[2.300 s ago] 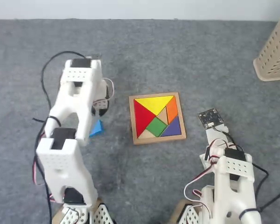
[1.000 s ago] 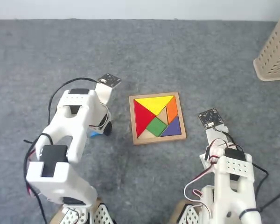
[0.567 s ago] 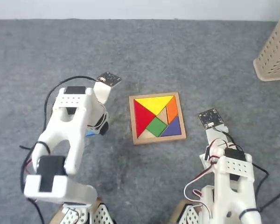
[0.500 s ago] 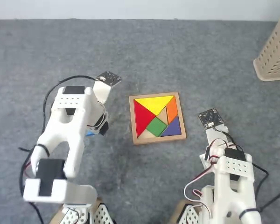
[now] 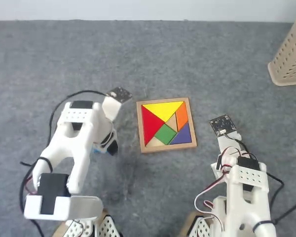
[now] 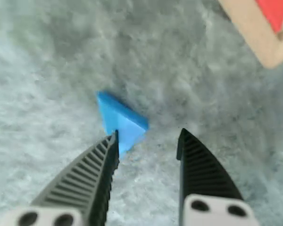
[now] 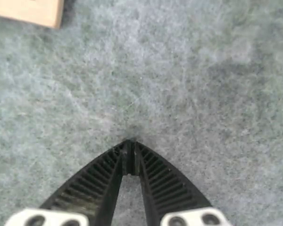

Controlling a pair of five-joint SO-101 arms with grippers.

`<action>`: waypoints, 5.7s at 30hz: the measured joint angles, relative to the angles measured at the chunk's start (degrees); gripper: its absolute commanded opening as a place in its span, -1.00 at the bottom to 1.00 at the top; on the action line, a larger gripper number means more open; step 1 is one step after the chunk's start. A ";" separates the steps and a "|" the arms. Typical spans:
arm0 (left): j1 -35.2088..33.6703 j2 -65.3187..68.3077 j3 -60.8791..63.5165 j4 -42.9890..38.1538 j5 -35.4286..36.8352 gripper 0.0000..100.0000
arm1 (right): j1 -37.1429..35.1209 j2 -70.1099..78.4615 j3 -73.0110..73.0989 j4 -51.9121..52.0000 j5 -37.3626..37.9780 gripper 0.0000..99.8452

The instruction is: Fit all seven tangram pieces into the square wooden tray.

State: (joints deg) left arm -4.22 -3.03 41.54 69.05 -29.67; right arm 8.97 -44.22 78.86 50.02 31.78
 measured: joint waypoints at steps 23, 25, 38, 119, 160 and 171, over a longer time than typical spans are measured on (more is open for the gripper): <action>-1.76 -10.73 0.26 3.60 -0.26 -0.67 | 0.00 0.00 0.00 0.00 0.00 -0.99; 0.00 -11.78 2.55 2.90 0.00 -0.67 | 0.00 0.00 0.00 0.00 0.00 -0.99; -2.46 5.36 -2.29 -4.13 1.76 -0.67 | 0.00 0.00 0.00 0.00 0.00 -0.99; 32.18 20.57 -31.91 8.88 -10.55 -0.97 | 0.00 0.00 0.00 0.00 0.00 -0.99; 30.42 20.57 -31.21 7.91 -14.42 -0.84 | 8.44 0.00 0.00 -2.02 -1.49 -0.99; 30.42 20.57 -31.21 8.79 -14.42 -0.70 | 8.44 0.00 0.00 -2.02 -1.49 -0.99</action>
State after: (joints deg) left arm 26.20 17.54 10.33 77.85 -44.09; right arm 17.41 -44.22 78.86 48.00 30.29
